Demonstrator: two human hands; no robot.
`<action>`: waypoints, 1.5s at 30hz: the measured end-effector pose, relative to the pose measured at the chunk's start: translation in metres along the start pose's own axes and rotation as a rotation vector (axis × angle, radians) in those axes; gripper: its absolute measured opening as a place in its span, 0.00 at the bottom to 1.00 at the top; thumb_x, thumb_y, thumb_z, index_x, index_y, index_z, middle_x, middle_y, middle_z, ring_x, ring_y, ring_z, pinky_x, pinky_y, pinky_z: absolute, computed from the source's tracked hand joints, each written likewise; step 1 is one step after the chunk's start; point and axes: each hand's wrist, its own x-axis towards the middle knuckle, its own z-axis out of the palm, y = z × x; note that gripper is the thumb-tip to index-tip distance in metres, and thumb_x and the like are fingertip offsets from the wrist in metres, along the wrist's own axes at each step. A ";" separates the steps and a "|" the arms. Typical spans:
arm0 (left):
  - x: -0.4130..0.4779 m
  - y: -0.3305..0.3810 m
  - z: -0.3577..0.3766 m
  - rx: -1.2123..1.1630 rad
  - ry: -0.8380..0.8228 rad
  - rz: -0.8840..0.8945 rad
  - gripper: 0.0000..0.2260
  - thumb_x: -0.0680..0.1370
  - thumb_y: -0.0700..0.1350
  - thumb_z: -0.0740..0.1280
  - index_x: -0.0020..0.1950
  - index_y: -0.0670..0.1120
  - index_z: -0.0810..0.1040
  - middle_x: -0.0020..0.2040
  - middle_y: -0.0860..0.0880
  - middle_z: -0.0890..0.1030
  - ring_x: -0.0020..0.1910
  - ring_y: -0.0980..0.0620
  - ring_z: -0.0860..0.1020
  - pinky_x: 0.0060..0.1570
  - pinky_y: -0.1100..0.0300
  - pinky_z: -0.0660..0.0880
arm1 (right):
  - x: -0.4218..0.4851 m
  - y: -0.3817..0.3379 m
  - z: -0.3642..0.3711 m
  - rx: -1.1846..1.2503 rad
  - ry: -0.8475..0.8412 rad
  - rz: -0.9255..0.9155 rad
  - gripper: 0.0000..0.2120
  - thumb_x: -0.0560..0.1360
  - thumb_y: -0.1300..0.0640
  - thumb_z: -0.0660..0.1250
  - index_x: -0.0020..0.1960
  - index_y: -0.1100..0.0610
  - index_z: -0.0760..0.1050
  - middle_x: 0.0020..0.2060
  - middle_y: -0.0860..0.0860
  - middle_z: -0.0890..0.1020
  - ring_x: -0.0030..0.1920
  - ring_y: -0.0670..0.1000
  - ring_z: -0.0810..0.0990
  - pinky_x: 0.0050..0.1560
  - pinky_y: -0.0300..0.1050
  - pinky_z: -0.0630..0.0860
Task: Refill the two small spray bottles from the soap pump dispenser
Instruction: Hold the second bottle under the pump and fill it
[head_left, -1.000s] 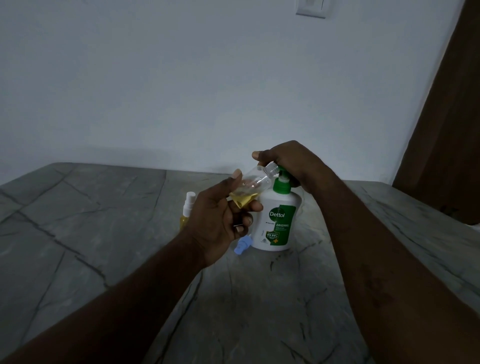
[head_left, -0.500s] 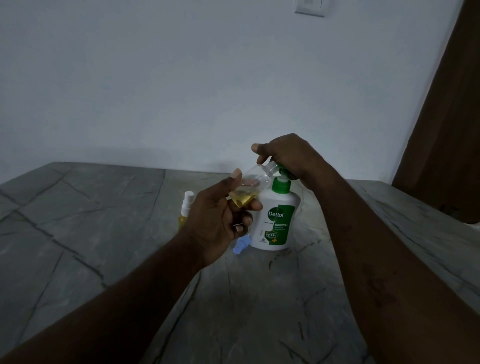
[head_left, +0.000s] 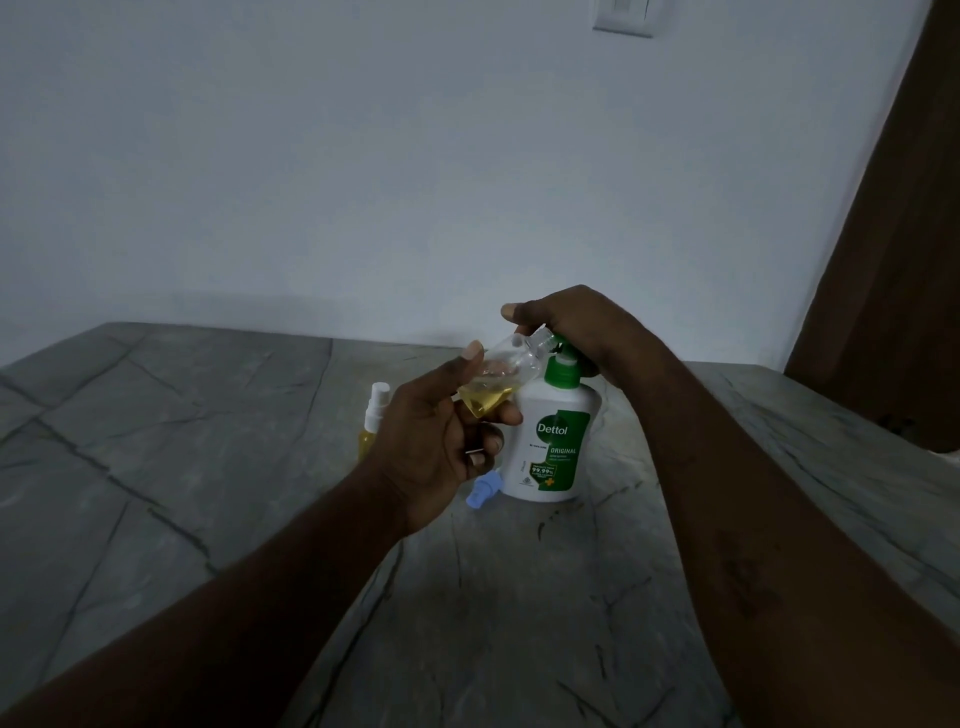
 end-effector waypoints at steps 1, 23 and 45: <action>0.000 -0.001 0.000 0.006 0.006 -0.002 0.24 0.77 0.59 0.64 0.64 0.43 0.79 0.39 0.44 0.80 0.30 0.51 0.72 0.29 0.61 0.65 | 0.000 0.001 0.001 0.015 -0.017 0.021 0.21 0.74 0.39 0.73 0.52 0.57 0.84 0.44 0.54 0.82 0.38 0.51 0.77 0.38 0.44 0.71; -0.002 0.002 0.002 -0.010 -0.015 -0.005 0.23 0.81 0.58 0.61 0.65 0.42 0.79 0.40 0.44 0.81 0.31 0.52 0.72 0.26 0.62 0.69 | -0.007 -0.009 -0.005 -0.079 0.126 -0.092 0.21 0.76 0.37 0.69 0.41 0.54 0.85 0.36 0.49 0.80 0.33 0.48 0.75 0.35 0.43 0.72; -0.002 -0.002 -0.002 0.012 0.007 0.012 0.24 0.78 0.59 0.63 0.66 0.44 0.79 0.39 0.45 0.80 0.31 0.52 0.72 0.27 0.62 0.67 | -0.005 -0.002 0.001 -0.086 0.054 -0.020 0.22 0.76 0.36 0.68 0.47 0.56 0.84 0.43 0.52 0.83 0.40 0.51 0.79 0.39 0.44 0.74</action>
